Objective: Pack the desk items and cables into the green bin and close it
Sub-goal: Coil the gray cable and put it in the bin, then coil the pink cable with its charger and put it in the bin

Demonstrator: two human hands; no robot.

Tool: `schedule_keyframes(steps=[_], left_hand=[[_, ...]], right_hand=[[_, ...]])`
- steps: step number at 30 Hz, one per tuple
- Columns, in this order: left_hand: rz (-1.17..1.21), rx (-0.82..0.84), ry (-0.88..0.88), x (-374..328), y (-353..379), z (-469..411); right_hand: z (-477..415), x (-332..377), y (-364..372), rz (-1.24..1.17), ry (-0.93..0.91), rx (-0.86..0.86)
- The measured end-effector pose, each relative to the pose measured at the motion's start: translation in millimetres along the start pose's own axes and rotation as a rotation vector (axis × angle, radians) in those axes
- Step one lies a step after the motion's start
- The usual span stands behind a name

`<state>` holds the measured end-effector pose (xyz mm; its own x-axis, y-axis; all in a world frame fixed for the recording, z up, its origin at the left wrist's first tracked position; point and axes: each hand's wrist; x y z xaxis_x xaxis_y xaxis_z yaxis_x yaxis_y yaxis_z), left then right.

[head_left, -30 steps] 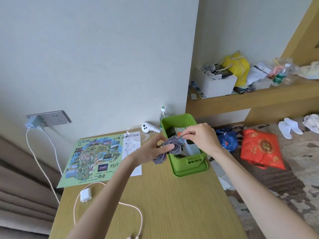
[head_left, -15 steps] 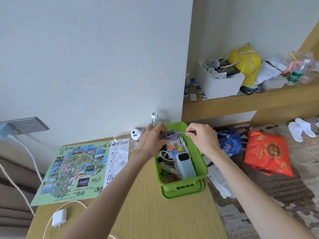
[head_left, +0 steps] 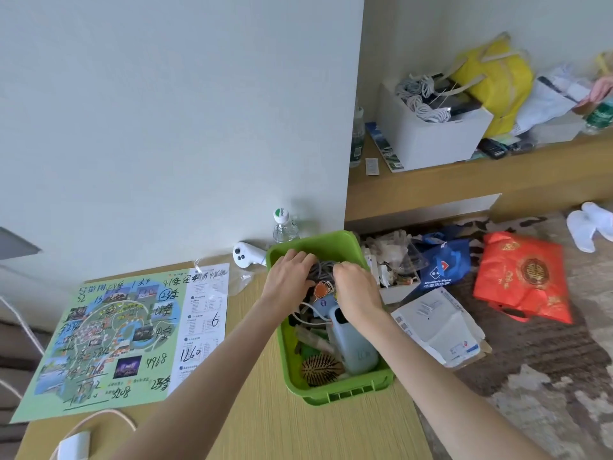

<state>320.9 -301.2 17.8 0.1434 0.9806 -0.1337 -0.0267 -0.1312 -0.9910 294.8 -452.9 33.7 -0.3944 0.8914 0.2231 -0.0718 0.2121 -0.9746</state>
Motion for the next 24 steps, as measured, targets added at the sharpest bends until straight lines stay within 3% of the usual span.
schedule_keyframes(steps=[5, 13, 19, 24], left_hand=[[-0.012, -0.036, 0.044, 12, -5, 5], [0.364, -0.302, -0.212, 73, -38, 90], [0.418, -0.054, -0.553, 137, -6, 221], [0.380, 0.167, -0.752, 165, 35, 342]], right_hand=[[-3, 4, -1, -0.056, 0.024, 0.003], [27, 58, -8, -0.238, -0.205, -0.246], [72, 147, 25, -0.307, -0.419, -0.275], [129, 200, 80, -0.360, -0.544, -0.025]])
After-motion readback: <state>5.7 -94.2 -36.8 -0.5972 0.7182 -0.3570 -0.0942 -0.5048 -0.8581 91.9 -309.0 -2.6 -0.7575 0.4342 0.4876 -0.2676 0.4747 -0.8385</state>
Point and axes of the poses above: each hand's wrist, its own z-axis away from the middle knuckle, its own y-axis out of the palm, x = y × z, and after that the axes turned 13 degrees about -y, right-handed
